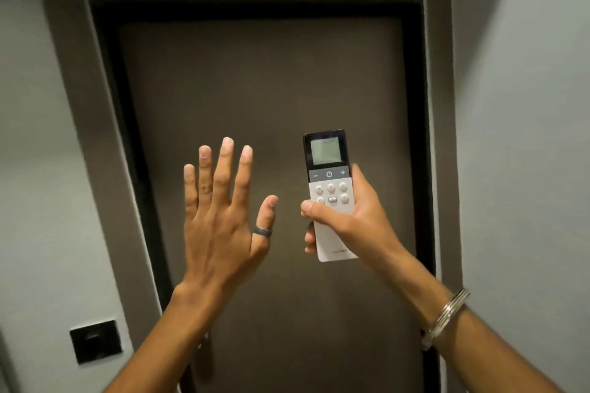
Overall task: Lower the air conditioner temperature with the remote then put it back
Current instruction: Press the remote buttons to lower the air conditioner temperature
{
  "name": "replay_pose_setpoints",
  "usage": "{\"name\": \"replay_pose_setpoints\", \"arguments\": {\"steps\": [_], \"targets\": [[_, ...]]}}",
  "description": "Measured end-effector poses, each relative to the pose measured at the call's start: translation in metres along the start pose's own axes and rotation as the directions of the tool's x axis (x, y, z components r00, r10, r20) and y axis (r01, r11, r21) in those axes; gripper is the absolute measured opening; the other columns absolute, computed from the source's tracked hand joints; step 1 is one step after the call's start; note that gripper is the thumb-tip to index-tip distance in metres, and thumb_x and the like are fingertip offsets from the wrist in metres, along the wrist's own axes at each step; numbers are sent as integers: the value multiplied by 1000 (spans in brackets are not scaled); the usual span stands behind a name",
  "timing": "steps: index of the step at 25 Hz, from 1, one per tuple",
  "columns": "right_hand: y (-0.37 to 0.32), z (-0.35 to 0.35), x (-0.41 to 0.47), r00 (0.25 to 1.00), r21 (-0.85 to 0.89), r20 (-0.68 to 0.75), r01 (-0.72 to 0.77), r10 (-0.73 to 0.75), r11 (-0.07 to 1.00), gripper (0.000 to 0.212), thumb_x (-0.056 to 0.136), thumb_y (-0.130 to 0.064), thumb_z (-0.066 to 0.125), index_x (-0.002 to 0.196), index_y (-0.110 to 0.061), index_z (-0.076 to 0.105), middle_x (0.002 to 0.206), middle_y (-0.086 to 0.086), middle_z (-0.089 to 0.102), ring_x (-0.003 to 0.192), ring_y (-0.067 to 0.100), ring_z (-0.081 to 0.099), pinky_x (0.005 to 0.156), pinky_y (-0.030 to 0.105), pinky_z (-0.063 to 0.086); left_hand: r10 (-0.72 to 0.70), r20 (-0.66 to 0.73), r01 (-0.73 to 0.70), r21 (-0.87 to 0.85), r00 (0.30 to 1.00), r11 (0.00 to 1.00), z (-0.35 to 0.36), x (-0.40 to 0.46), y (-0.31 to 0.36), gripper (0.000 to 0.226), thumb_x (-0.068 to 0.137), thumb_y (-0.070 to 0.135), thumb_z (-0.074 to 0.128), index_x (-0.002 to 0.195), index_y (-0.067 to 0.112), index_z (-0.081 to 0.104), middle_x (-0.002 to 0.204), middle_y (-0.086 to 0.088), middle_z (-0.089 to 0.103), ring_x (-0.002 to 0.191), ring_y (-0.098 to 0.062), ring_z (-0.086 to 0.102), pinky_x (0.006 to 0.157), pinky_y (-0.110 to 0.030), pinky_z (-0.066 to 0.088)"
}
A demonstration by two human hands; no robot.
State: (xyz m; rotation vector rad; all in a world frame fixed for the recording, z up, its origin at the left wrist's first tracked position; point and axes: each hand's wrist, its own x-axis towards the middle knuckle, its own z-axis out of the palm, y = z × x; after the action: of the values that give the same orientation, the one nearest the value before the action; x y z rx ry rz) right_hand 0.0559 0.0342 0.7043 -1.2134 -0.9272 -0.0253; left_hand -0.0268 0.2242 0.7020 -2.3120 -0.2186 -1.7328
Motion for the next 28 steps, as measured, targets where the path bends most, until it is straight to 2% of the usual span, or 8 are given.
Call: {"name": "replay_pose_setpoints", "arguments": {"steps": [5,7,9,13,22,28], "targets": [[-18,20,12,998,27,0,65,-65,998,38,94,0,78,119,-14,53,89,17,68,53,33,68,51,51,66,6,-77,-4,20,997,1000,-10,17,-16,75,103,51,43,165,15,24,175,-11,11,163,-32,4,133,-52,5],[-17,23,14,998,73,26,61,-63,995,32,95,-15,73,120,-17,54,86,17,71,53,34,69,52,51,65,3,-83,-1,28,997,1000,-9,17,-21,75,102,52,43,165,16,23,175,-12,11,163,-31,3,133,-50,2],[-17,26,15,997,128,69,38,-47,991,31,95,-26,59,124,-17,54,85,17,73,54,35,69,53,48,64,1,-90,2,35,996,999,-8,15,-27,75,102,52,43,165,16,23,175,-11,11,163,-30,2,133,-49,0],[-16,30,20,996,195,80,17,-33,981,32,94,-22,50,124,-11,54,81,20,73,50,37,66,50,47,63,-2,-113,8,48,994,999,-8,17,-32,75,103,53,42,166,17,23,175,-11,11,163,-30,2,133,-49,0],[-16,34,25,997,190,54,51,-62,981,31,95,-22,52,124,-16,55,79,16,74,51,35,66,52,46,62,-16,-116,21,44,993,999,-9,17,-39,74,103,54,38,165,16,24,175,-13,13,163,-32,3,133,-52,4],[-19,38,24,995,161,53,78,-88,984,31,96,-23,53,126,-16,55,80,16,75,51,34,68,50,44,63,-38,-131,43,35,991,998,-11,20,-43,74,103,54,38,165,17,25,175,-13,13,163,-30,2,133,-48,-1]]}}
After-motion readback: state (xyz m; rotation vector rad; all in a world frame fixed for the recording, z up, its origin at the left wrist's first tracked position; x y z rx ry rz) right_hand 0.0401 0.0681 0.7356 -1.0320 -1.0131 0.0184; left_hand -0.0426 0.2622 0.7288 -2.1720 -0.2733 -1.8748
